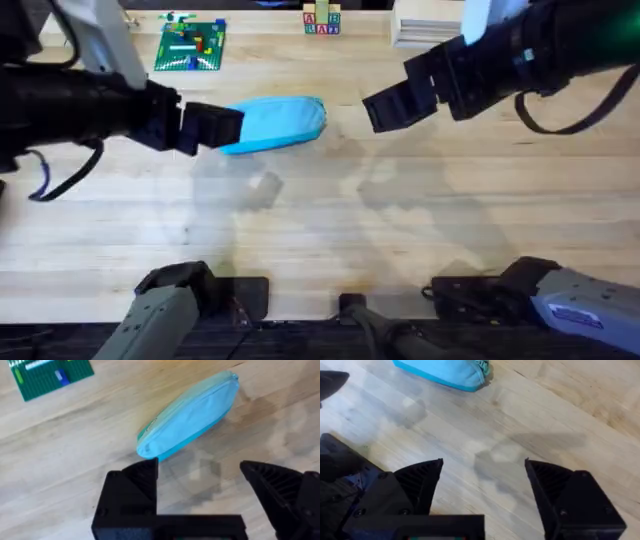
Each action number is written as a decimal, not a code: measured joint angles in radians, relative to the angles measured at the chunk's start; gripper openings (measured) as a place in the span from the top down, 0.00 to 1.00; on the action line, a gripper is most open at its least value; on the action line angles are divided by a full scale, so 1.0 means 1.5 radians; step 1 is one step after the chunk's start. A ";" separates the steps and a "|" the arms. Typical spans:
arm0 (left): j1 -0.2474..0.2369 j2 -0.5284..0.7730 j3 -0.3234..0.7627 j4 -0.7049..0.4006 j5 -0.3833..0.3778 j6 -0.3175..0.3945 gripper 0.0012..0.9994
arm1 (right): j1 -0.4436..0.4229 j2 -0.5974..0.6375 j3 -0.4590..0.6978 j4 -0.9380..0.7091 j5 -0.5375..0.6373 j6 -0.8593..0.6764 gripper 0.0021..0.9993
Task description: Unzip the bag, pick up the pens from the table one at a time and place them inside, then zip the bag closed.
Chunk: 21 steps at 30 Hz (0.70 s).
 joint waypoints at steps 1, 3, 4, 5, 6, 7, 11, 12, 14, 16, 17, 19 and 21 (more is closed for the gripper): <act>-0.009 0.003 0.000 0.007 -0.012 -0.018 0.00 | 0.000 0.000 0.000 0.000 0.000 0.000 0.00; -0.026 0.004 -0.006 0.029 -0.033 -0.052 0.00 | 0.000 0.000 0.000 0.000 0.000 0.000 0.00; -0.034 0.003 -0.013 0.038 -0.041 -0.069 0.00 | 0.000 0.000 0.000 0.000 0.000 0.000 0.00; -0.049 -0.007 -0.047 0.052 -0.058 -0.110 0.00 | 0.000 0.000 0.000 0.000 0.000 0.000 0.00; -0.053 -0.014 -0.060 0.055 -0.062 -0.120 0.00 | 0.000 0.000 0.000 0.000 0.000 0.000 0.00; -0.056 -0.021 -0.074 0.058 -0.066 -0.130 0.00 | 0.000 0.000 0.000 0.001 0.000 0.000 0.00; -0.060 -0.101 -0.142 0.080 -0.073 -0.174 0.00 | 0.000 0.000 0.000 0.001 0.000 0.000 0.00; -0.060 -0.119 -0.154 0.091 -0.073 -0.180 0.00 | 0.000 0.000 0.000 0.001 0.000 0.000 0.00; -0.060 -0.156 -0.180 0.110 -0.074 -0.191 0.00 | 0.000 0.000 0.000 0.001 0.000 0.000 0.00; -0.060 -0.225 -0.227 0.123 -0.074 -0.210 0.00 | 0.000 0.000 0.000 0.001 0.000 0.000 0.00; -0.060 -0.241 -0.236 0.122 -0.074 -0.213 0.00 | 0.000 0.000 0.000 0.000 0.000 0.000 0.00; -0.060 -0.277 -0.245 0.121 -0.074 -0.217 0.00 | 0.000 0.000 0.000 -0.001 0.000 0.000 0.00; -0.060 -0.284 -0.245 0.123 -0.074 -0.217 0.00 | 0.000 0.000 0.000 -0.001 0.000 0.000 0.00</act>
